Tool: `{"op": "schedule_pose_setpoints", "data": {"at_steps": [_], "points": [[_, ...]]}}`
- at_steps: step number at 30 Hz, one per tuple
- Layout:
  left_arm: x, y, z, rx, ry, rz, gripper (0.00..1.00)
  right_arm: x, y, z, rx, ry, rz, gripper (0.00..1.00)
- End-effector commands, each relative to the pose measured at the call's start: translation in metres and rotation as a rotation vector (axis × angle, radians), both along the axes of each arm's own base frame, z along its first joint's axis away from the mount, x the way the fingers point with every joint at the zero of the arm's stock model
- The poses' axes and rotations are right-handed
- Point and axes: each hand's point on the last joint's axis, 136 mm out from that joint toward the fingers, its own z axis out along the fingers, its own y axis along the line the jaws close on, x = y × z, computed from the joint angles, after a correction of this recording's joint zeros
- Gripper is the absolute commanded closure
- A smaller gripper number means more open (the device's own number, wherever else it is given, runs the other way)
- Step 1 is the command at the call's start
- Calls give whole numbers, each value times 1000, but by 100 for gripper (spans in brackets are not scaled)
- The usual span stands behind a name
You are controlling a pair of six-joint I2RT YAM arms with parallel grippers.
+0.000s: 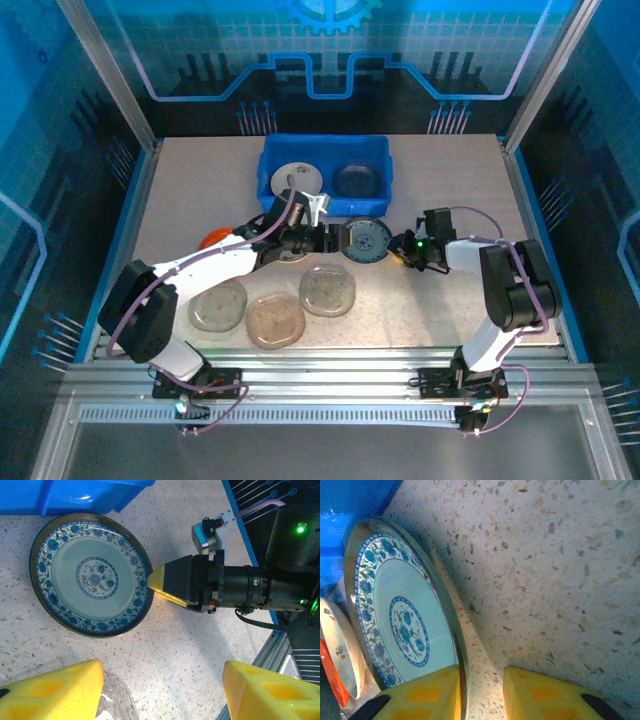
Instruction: Place the plates into the plastic bin on the countertop
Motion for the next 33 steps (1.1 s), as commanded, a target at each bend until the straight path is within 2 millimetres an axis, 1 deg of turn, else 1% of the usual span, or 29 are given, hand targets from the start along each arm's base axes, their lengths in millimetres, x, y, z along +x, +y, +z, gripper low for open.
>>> {"op": "schedule_pose_setpoints", "data": {"at_steps": [1,5,9,14,19,20,23,24,25,26,29,33], "points": [[1,0,-7,17,6,0,35,10,16,-7,-45,-22,41,72],[2,0,-8,22,1,4,35,13,16,2,-76,-35,48,72],[6,-3,-8,25,-3,-3,35,13,18,3,-84,-38,53,72],[9,-8,-9,18,1,-12,35,14,24,-2,-74,-28,55,72],[10,-8,-12,20,4,-9,35,13,24,-8,-85,-11,55,72],[11,-8,-13,20,6,-8,35,13,24,-9,-85,-9,57,73],[12,-10,-16,18,14,-12,35,11,23,-11,-91,1,59,81],[12,-11,-17,18,18,-15,35,9,22,-12,-96,6,60,86],[13,-12,-18,19,19,-16,35,7,21,-13,-106,16,63,95],[12,-12,-18,19,22,-17,35,5,20,-13,-111,18,67,100],[12,-13,-18,15,23,-22,35,-1,16,-11,-131,20,69,100],[12,-12,-14,23,15,-28,35,-11,7,0,-150,3,53,100]]}}
